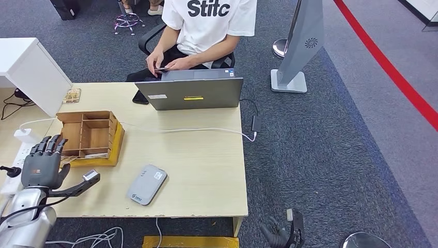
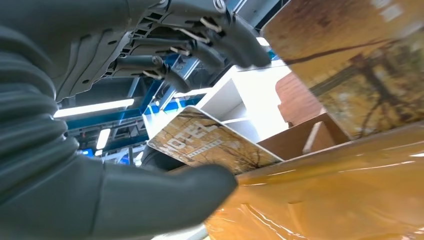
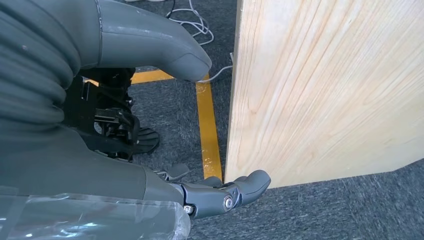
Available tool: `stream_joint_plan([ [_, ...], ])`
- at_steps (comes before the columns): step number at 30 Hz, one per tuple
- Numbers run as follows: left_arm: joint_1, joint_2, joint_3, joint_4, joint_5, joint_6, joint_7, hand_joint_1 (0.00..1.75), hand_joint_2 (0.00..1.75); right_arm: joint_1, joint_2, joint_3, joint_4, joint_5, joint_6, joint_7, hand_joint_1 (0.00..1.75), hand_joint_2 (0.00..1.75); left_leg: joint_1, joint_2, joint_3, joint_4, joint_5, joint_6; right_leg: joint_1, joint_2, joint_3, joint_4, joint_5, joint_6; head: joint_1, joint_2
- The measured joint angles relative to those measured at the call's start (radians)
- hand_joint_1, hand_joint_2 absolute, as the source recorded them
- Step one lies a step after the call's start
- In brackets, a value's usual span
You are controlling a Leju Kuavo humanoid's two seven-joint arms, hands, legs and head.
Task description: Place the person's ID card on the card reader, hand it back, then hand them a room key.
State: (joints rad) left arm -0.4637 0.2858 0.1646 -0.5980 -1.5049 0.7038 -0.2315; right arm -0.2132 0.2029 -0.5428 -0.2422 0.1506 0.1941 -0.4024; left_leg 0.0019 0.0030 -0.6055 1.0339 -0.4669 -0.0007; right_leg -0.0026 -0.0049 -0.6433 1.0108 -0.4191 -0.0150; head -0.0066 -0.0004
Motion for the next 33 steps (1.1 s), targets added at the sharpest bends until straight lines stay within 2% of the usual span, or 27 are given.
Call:
stream_joint_plan([
  [17, -0.013, -0.003, -0.013, 0.027, 0.021, 0.000, 0.003, 1.75, 1.75, 0.000, 0.000, 0.000, 0.000, -0.008, 0.000, 0.000, 0.00, 1.75, 0.000, 0.000, 0.000, 0.000, 0.000, 0.000, 0.000, 0.000, 0.000, 0.000, 0.000, 0.000, 0.000, 0.000],
  [20, -0.013, -0.003, -0.015, 0.018, 0.050, 0.001, -0.017, 1.75, 1.75, 0.000, 0.000, 0.000, 0.000, -0.010, 0.000, 0.000, 0.00, 1.75, 0.000, 0.000, 0.000, 0.000, 0.000, 0.000, 0.000, 0.000, 0.000, 0.000, 0.000, 0.000, 0.000, 0.000],
  [25, -0.016, -0.004, -0.015, -0.091, 0.172, 0.000, -0.100, 1.75, 1.75, 0.001, 0.000, 0.001, 0.000, -0.015, 0.001, 0.000, 0.00, 1.75, 0.000, 0.000, 0.000, 0.000, 0.001, 0.000, 0.000, 0.000, -0.001, 0.000, 0.001, 0.000, 0.000, 0.000],
  [33, -0.004, 0.028, -0.022, -0.336, 0.282, -0.029, -0.091, 1.75, 1.75, 0.049, -0.005, 0.012, 0.003, 0.018, 0.028, 0.031, 0.00, 1.75, 0.000, 0.000, 0.000, 0.000, 0.001, -0.001, 0.000, 0.000, -0.001, 0.000, 0.001, 0.000, 0.000, 0.000],
])
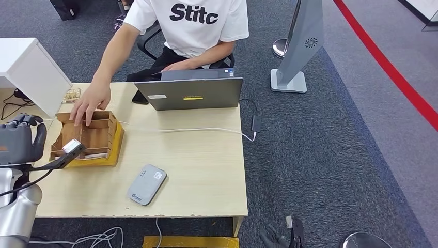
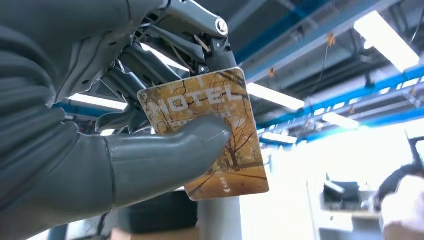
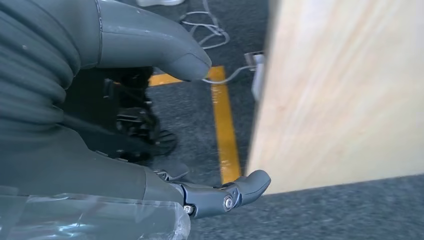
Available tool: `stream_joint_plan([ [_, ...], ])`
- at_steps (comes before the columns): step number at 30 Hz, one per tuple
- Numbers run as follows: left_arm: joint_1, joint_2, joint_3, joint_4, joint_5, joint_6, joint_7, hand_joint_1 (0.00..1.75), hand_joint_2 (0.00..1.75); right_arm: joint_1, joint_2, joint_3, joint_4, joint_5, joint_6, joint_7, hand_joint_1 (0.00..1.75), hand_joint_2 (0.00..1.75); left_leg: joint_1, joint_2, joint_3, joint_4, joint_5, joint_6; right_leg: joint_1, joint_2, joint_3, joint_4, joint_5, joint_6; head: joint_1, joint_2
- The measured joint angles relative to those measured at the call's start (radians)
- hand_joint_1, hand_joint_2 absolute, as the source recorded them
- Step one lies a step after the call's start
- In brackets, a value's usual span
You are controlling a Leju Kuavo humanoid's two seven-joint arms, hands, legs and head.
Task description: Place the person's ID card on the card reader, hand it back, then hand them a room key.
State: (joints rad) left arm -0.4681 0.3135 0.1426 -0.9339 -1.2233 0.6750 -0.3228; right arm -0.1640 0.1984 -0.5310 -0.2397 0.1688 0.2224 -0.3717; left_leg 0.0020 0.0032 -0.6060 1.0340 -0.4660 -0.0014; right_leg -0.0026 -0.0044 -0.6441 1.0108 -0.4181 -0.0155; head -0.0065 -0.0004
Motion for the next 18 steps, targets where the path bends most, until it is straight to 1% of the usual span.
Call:
stream_joint_plan([
  [3, 0.027, 0.024, -0.002, -0.056, 0.018, 0.009, 0.004, 1.75, 1.75, 0.041, -0.014, 0.018, 0.009, 0.033, 0.017, 0.021, 0.00, 1.75, 0.000, 0.000, 0.000, 0.000, 0.000, 0.000, 0.000, 0.000, 0.000, 0.000, -0.001, 0.000, 0.000, 0.000],
  [7, 0.063, 0.054, -0.002, -0.094, 0.034, 0.014, 0.000, 1.75, 1.75, 0.101, -0.039, 0.041, 0.027, 0.070, 0.028, 0.055, 0.00, 1.75, 0.000, 0.000, -0.001, 0.000, -0.001, 0.000, 0.000, 0.000, 0.000, 0.000, -0.002, 0.000, 0.000, 0.000],
  [13, 0.115, 0.089, 0.026, -0.119, 0.042, 0.015, -0.045, 1.75, 1.75, 0.176, -0.097, 0.081, 0.055, 0.115, 0.035, 0.147, 0.00, 1.75, 0.000, -0.001, -0.001, 0.000, -0.002, 0.000, 0.000, -0.001, 0.000, 0.000, -0.002, 0.001, 0.000, 0.000],
  [18, 0.135, 0.101, 0.038, -0.124, 0.041, 0.016, -0.053, 1.75, 1.75, 0.204, -0.121, 0.095, 0.066, 0.118, 0.038, 0.158, 0.00, 1.75, 0.000, 0.000, -0.001, 0.000, -0.002, 0.000, 0.000, -0.001, 0.000, 0.000, -0.002, 0.001, 0.000, 0.000],
])
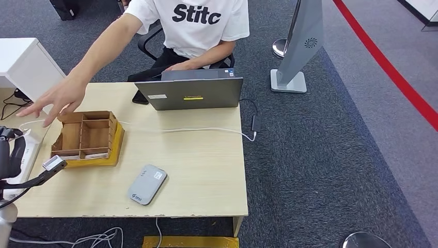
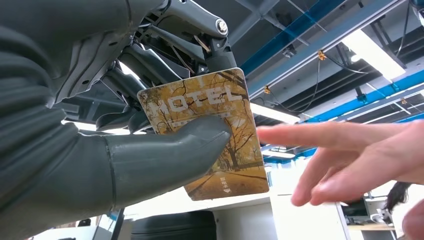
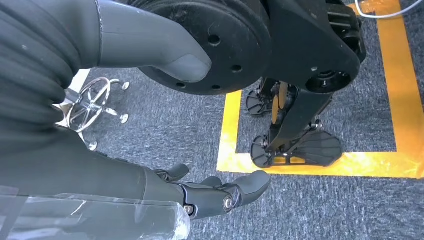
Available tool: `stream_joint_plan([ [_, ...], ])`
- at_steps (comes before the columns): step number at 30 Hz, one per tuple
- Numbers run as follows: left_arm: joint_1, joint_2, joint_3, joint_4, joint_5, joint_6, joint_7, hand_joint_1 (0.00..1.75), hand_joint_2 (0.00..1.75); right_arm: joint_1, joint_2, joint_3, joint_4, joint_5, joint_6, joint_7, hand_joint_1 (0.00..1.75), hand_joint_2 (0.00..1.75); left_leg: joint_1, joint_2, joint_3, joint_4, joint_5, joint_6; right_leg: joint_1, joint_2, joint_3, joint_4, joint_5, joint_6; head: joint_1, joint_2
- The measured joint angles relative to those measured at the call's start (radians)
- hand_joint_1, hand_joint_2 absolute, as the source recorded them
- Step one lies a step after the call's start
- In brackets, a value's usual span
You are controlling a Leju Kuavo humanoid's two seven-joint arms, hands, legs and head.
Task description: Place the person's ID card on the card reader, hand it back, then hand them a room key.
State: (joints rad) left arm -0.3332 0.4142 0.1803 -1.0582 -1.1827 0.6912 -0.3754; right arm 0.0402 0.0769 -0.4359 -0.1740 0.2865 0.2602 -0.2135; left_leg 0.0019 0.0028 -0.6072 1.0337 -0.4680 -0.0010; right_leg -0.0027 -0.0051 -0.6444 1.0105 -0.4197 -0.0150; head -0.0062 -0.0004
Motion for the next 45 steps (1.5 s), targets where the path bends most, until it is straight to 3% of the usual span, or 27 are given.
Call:
stream_joint_plan([
  [6, 0.006, 0.003, 0.008, -0.003, -0.002, 0.000, -0.002, 1.75, 1.75, 0.009, -0.018, 0.018, 0.013, 0.013, -0.008, 0.047, 0.00, 1.75, 0.000, 0.000, 0.000, 0.000, 0.001, 0.000, 0.000, 0.000, 0.000, 0.000, 0.000, 0.000, 0.000, 0.000],
  [12, 0.015, 0.012, 0.030, -0.003, 0.001, 0.000, -0.020, 1.75, 1.75, 0.036, -0.079, 0.048, 0.062, 0.035, -0.011, 0.124, 0.00, 1.75, 0.000, 0.000, 0.000, 0.000, 0.000, 0.001, 0.000, 0.000, 0.000, 0.000, 0.000, 0.000, 0.000, 0.000],
  [17, 0.017, 0.015, 0.042, -0.003, 0.002, 0.000, -0.021, 1.75, 1.75, 0.040, -0.110, 0.072, 0.099, 0.032, -0.011, 0.126, 0.00, 1.75, 0.000, 0.000, 0.000, 0.000, 0.000, 0.001, 0.000, 0.000, 0.000, 0.000, 0.000, 0.000, 0.000, 0.000],
  [25, 0.015, 0.017, 0.047, -0.003, -0.009, -0.001, -0.021, 1.75, 1.75, 0.033, -0.118, 0.094, 0.121, 0.009, -0.009, 0.111, 0.00, 1.75, 0.000, 0.000, 0.000, 0.000, 0.001, 0.000, 0.000, 0.000, 0.000, 0.000, 0.000, 0.000, 0.000, 0.000],
  [27, -0.018, 0.002, 0.039, 0.011, -0.055, -0.010, -0.010, 1.75, 1.75, 0.011, -0.094, 0.086, 0.094, -0.055, 0.000, 0.026, 0.00, 1.75, 0.001, -0.001, -0.003, 0.000, 0.004, 0.000, 0.001, 0.000, -0.003, 0.000, 0.004, 0.000, 0.001, 0.000],
  [30, -0.147, -0.053, -0.023, 0.081, -0.178, -0.048, 0.083, 1.75, 1.75, -0.129, -0.008, 0.051, 0.031, -0.150, -0.065, -0.130, 0.00, 1.75, 0.002, 0.002, -0.016, 0.001, 0.015, -0.001, 0.002, 0.002, -0.017, -0.002, 0.017, 0.000, 0.004, 0.000],
  [33, -0.290, -0.102, -0.115, 0.186, -0.226, -0.081, 0.158, 1.75, 1.75, -0.265, 0.068, 0.040, 0.003, -0.157, -0.104, -0.139, 0.00, 1.75, 0.000, 0.004, -0.020, 0.002, 0.021, 0.001, 0.001, 0.004, -0.021, -0.002, 0.024, 0.002, 0.003, 0.000],
  [36, -0.378, -0.128, -0.162, 0.277, -0.229, -0.085, 0.176, 1.75, 1.75, -0.292, 0.102, 0.036, -0.015, -0.157, -0.097, -0.142, 0.00, 1.75, 0.000, -0.002, -0.021, 0.001, 0.025, 0.001, 0.000, -0.001, -0.020, -0.002, 0.026, 0.002, 0.001, 0.000],
  [45, -0.472, -0.185, -0.238, 0.433, -0.249, -0.079, 0.203, 1.75, 1.75, -0.289, 0.126, 0.019, -0.040, -0.160, -0.081, -0.153, 0.00, 1.75, -0.001, 0.002, -0.023, 0.001, 0.025, 0.000, 0.000, 0.002, -0.023, -0.002, 0.027, 0.000, 0.001, 0.000],
])
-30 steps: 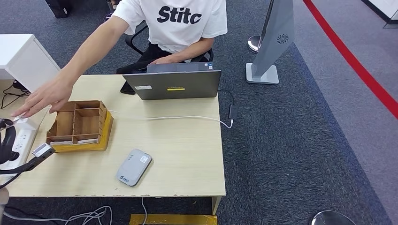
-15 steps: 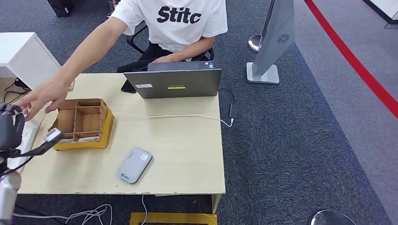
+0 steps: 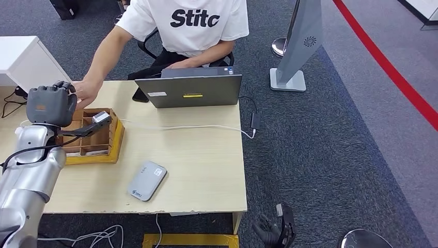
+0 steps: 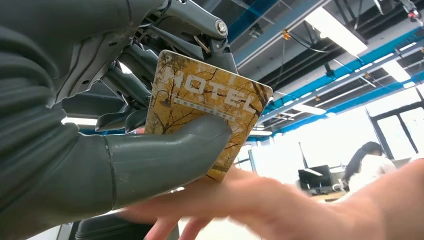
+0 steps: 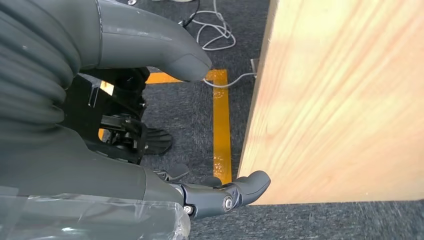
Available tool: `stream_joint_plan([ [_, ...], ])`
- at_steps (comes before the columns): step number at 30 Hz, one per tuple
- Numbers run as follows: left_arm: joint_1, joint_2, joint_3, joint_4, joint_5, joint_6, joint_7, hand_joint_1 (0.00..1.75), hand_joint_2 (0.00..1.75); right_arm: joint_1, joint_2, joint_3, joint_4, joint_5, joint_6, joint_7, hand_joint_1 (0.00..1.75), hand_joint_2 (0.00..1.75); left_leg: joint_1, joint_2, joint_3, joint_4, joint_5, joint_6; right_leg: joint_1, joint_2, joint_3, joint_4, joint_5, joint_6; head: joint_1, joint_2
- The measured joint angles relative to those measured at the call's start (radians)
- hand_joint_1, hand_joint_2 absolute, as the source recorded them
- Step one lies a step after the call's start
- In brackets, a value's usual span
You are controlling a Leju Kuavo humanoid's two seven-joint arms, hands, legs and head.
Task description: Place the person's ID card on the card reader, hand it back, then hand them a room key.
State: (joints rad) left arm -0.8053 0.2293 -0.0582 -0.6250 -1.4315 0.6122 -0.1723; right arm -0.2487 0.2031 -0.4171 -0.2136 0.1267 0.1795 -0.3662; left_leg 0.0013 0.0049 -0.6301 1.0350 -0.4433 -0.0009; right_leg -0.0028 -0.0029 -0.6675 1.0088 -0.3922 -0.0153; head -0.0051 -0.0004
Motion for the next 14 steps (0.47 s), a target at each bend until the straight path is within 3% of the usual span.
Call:
stream_joint_plan([
  [14, -0.021, -0.023, -0.027, 0.062, 0.004, 0.005, 0.009, 1.75, 1.75, 0.001, 0.004, -0.004, -0.005, -0.006, 0.012, 0.000, 0.00, 1.75, 0.000, 0.001, 0.000, 0.000, 0.000, 0.000, 0.000, 0.002, -0.001, 0.000, 0.000, 0.000, 0.000, 0.000],
])
